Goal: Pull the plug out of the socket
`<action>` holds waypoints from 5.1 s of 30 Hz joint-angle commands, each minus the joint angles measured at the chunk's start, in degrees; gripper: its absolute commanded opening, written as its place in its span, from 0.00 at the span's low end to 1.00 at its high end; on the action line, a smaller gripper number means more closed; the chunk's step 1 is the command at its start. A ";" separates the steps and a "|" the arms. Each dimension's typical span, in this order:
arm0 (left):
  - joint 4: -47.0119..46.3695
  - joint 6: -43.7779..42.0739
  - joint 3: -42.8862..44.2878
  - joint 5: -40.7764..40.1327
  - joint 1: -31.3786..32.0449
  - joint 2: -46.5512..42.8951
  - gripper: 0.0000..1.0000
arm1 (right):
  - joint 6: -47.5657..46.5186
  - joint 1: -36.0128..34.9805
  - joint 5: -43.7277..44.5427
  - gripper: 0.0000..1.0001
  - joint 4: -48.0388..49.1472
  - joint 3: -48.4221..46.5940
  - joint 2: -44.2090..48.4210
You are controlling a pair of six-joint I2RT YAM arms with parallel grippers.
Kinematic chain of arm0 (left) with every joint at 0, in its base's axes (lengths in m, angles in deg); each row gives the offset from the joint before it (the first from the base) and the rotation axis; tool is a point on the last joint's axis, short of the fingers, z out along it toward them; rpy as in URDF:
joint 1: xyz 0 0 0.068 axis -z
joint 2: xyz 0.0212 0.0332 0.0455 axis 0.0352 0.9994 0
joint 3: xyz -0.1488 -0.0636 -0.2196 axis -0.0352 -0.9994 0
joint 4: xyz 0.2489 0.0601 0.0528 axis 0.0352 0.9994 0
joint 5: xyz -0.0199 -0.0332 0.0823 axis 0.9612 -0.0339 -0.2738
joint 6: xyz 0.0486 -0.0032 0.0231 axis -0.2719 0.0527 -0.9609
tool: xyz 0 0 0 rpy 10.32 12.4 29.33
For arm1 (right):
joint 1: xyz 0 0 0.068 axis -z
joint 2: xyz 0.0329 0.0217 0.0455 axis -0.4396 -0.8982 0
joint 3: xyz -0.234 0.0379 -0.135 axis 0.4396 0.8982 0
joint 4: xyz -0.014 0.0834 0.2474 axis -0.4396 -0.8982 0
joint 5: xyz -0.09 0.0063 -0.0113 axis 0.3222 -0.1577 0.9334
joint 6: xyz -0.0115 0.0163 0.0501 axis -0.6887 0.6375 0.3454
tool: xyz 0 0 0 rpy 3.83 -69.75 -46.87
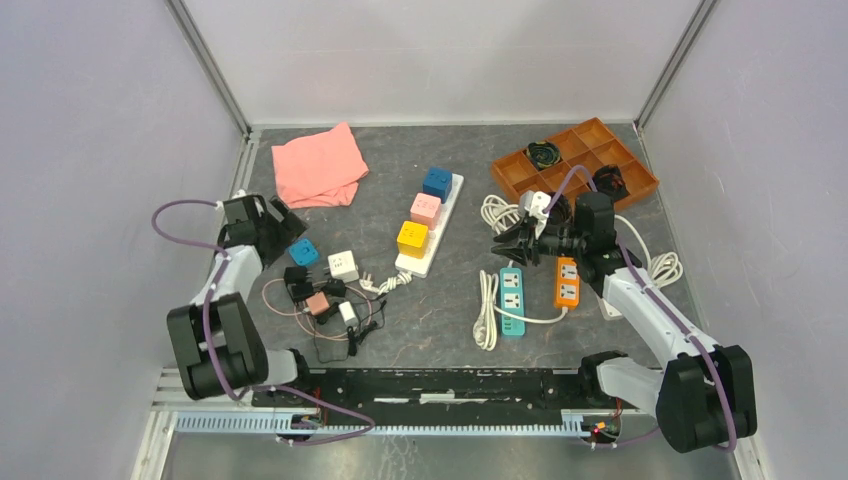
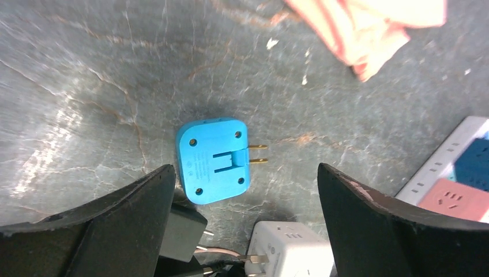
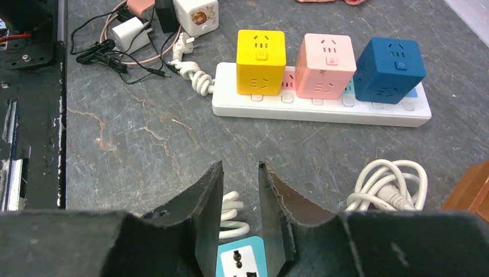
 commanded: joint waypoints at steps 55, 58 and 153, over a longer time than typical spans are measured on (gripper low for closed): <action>-0.26 -17.04 4.76 -16.94 51.47 -18.97 1.00 | -7.49 3.09 -4.12 0.84 -4.39 -1.77 -0.19; -0.13 -18.82 5.09 -13.04 51.47 -18.18 1.00 | -7.50 3.16 -4.15 0.84 -4.40 -1.78 -0.34; -23.37 16.23 1.73 -18.00 60.78 -4.67 0.02 | 70.58 -2.73 14.27 0.91 33.17 11.13 -16.26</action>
